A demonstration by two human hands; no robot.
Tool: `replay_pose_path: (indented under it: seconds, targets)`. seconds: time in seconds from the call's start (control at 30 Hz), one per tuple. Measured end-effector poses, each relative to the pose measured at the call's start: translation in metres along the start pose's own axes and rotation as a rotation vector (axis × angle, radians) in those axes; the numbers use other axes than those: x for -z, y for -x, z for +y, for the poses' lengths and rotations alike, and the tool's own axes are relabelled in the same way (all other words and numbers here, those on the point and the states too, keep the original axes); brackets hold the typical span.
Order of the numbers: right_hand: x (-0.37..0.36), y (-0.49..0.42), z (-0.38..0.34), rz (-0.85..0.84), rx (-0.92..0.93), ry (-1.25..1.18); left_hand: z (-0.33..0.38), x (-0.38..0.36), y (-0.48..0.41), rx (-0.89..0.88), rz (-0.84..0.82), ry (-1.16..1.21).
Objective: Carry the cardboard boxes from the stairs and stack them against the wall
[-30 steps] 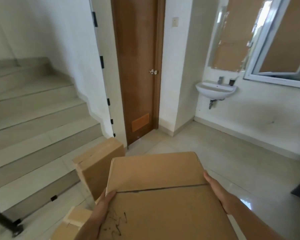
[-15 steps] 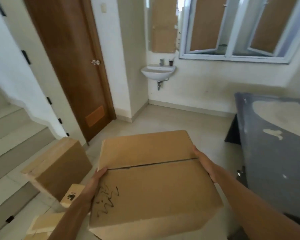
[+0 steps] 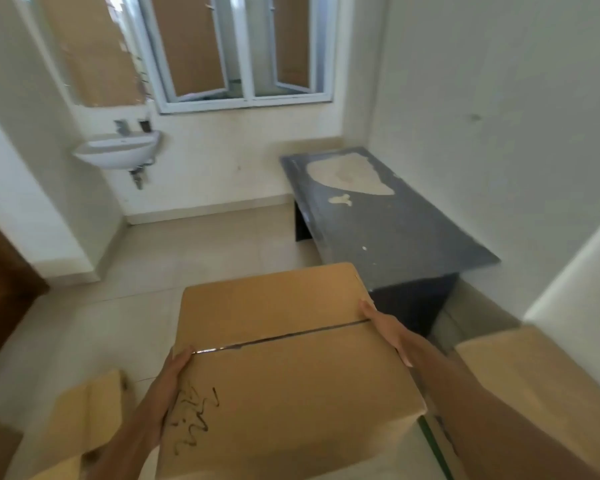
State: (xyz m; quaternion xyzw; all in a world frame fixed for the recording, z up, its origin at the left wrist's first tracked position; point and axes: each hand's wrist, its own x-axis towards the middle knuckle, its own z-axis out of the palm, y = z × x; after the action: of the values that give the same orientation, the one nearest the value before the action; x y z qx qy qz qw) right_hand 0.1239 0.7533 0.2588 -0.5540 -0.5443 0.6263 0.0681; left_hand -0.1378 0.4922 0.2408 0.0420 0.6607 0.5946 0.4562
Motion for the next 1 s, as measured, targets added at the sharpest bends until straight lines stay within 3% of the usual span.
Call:
replay_pose_path:
  seconds: [0.17,0.67,1.0]
  targets:
    - [0.034,0.068,0.062,0.173,-0.054,-0.145,-0.018,-0.029,0.022,0.061,-0.205,-0.08]
    - [0.157,0.261,0.259,0.608,-0.105,-0.503,-0.107,-0.202,0.101,0.062,-0.59,-0.453]
    - [0.223,0.396,0.381,0.78,-0.174,-0.591,-0.172,-0.297,0.216,0.056,-0.778,-0.654]
